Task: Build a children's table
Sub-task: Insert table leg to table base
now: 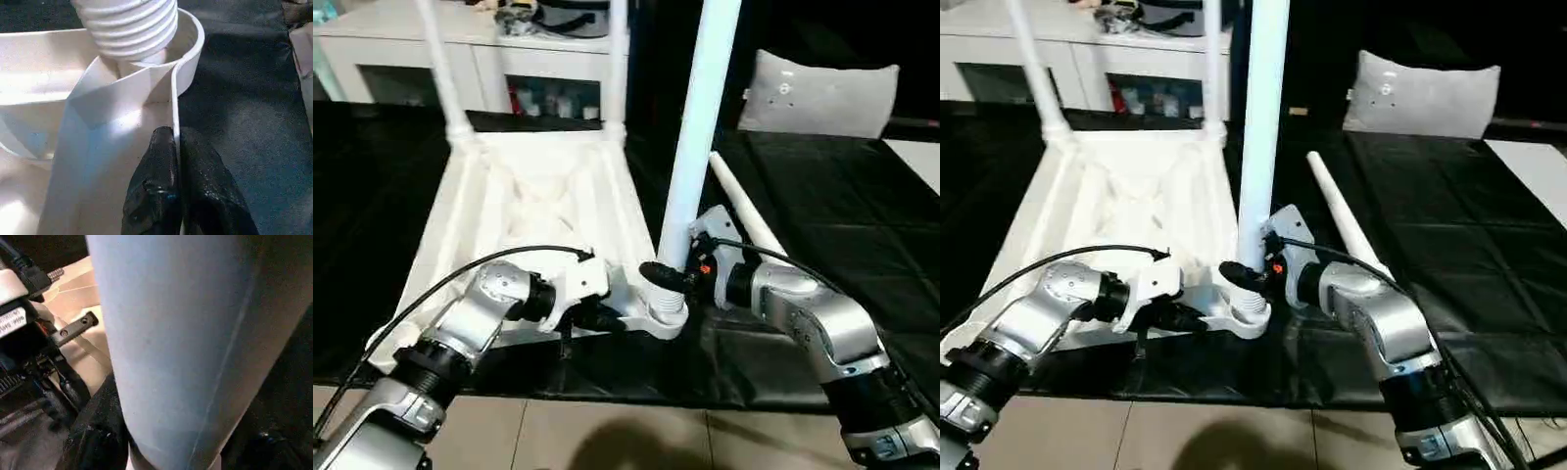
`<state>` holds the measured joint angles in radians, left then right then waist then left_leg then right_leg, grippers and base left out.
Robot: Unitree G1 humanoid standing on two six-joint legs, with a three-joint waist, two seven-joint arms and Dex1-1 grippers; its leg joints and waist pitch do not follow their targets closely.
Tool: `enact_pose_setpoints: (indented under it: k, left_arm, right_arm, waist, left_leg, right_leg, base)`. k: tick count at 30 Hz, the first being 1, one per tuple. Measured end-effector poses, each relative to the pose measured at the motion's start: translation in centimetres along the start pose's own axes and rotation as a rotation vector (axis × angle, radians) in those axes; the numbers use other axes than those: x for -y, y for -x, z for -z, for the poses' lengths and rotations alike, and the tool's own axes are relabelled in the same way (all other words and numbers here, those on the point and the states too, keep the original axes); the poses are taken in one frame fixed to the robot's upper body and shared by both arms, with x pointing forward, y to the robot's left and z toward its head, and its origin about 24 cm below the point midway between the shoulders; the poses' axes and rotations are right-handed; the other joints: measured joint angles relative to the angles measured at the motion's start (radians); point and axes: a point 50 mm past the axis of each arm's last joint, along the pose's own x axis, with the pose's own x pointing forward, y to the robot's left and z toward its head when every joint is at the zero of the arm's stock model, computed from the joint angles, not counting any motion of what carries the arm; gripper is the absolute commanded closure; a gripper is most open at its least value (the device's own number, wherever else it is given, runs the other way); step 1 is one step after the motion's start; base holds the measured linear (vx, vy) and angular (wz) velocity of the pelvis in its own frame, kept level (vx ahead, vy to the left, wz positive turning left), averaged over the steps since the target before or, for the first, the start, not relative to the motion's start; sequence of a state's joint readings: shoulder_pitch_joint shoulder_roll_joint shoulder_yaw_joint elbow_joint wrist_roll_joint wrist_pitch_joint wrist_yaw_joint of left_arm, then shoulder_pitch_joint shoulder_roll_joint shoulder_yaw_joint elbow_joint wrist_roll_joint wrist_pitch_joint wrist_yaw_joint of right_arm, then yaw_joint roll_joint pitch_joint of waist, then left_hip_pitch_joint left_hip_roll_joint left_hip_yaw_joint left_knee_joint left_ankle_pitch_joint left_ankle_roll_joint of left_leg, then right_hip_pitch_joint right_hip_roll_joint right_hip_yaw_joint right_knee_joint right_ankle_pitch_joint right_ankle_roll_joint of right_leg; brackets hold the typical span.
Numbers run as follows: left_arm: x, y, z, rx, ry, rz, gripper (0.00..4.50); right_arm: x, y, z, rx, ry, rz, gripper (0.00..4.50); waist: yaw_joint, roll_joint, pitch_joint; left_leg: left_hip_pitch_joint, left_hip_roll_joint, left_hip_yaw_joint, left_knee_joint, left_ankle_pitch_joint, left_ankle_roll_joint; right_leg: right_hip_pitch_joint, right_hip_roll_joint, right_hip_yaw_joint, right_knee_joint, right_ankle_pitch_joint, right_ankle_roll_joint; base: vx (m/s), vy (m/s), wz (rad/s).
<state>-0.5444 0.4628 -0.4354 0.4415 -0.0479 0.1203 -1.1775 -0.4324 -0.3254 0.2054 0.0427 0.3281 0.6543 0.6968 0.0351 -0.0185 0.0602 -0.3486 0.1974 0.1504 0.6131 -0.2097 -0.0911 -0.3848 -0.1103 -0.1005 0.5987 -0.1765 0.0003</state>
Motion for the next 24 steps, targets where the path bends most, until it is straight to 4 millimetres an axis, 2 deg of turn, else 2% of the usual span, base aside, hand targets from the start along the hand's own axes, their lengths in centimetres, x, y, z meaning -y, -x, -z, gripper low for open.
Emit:
enact_pose_setpoints:
  k: [7,24]
  left_arm:
    - [-0.1,0.0,-0.1,0.001,-0.015,0.011,4.50]
    - [-0.4,-0.2,-0.1,0.000,-0.018,0.024,4.50]
  right_arm:
    - [0.0,0.2,-0.1,-0.007,-0.006,-0.019,2.60]
    - [-0.5,1.2,0.3,-0.030,-0.009,-0.040,2.60]
  waist:
    - [0.002,-0.001,-0.001]
    - [0.008,0.003,-0.004]
  left_leg:
    - [0.001,0.000,0.005,0.000,0.003,0.002]
    - [0.000,0.001,0.004,-0.004,0.003,0.001]
  right_leg:
    - [-0.001,0.000,0.007,0.012,-0.001,0.002]
    - [-0.001,0.001,0.007,0.011,-0.003,0.005]
  base:
    - [0.000,0.000,0.00]
    - [0.000,0.000,0.00]
